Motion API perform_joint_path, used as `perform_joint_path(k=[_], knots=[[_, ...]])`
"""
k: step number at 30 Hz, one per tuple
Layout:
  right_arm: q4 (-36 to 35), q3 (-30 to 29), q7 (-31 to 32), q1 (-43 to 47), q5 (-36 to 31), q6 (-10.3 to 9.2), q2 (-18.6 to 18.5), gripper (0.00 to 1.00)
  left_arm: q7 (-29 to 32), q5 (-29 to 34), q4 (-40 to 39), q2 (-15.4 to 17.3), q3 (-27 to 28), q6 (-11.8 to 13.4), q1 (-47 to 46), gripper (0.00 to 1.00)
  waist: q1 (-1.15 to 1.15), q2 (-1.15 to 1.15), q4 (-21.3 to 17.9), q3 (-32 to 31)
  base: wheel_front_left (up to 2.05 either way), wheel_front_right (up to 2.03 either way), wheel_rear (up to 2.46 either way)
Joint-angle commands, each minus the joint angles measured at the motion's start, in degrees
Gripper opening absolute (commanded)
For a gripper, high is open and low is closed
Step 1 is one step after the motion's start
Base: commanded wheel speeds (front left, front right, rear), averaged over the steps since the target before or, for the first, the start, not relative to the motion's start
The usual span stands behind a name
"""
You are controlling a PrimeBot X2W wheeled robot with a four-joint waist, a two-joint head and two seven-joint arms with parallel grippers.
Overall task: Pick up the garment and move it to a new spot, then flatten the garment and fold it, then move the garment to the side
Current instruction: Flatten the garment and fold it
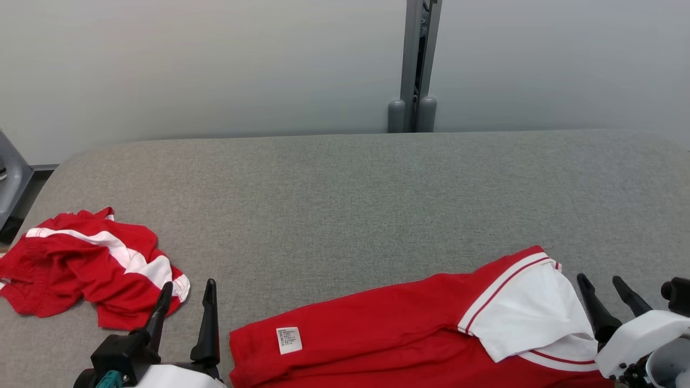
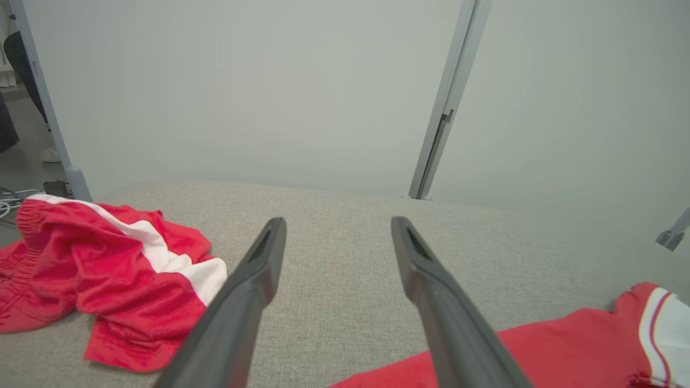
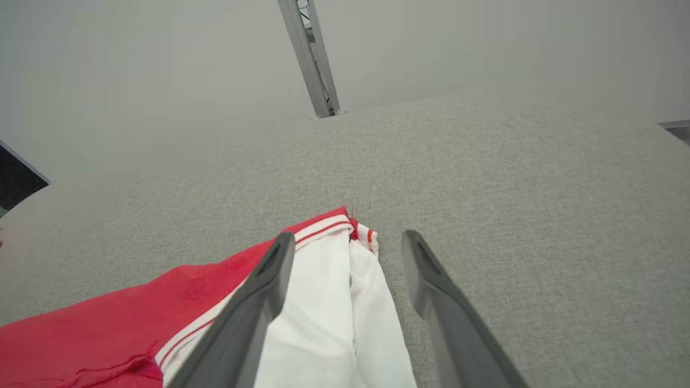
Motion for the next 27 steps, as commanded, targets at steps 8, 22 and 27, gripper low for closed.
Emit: perform_joint_path(k=[8,22,27], knots=[[13.0,2.8,6.5,-6.7,4.7,0.01,-1.0,1.0,0.3,0.0,1.0,0.3,-0.3,-1.2,-2.7,1.0,0.0,0.0,3.2,1.7,0.0,0.0,0.0],[23.2,3.0,15.1,-8.6,16.2,0.01,1.7,1.0,0.3,-0.6,2.5,-0.1,-1.2,-2.2,-3.8,1.0,0.0,0.0,6.9,2.3,0.0,0.0,0.0],[23.1,4.5,15.3,-8.0,19.0,0.01,2.0,1.0,0.6,-0.7,2.8,0.0,-1.5,-2.4,-3.7,1.0,0.0,0.0,7.3,2.3,0.0,0.0,0.0]])
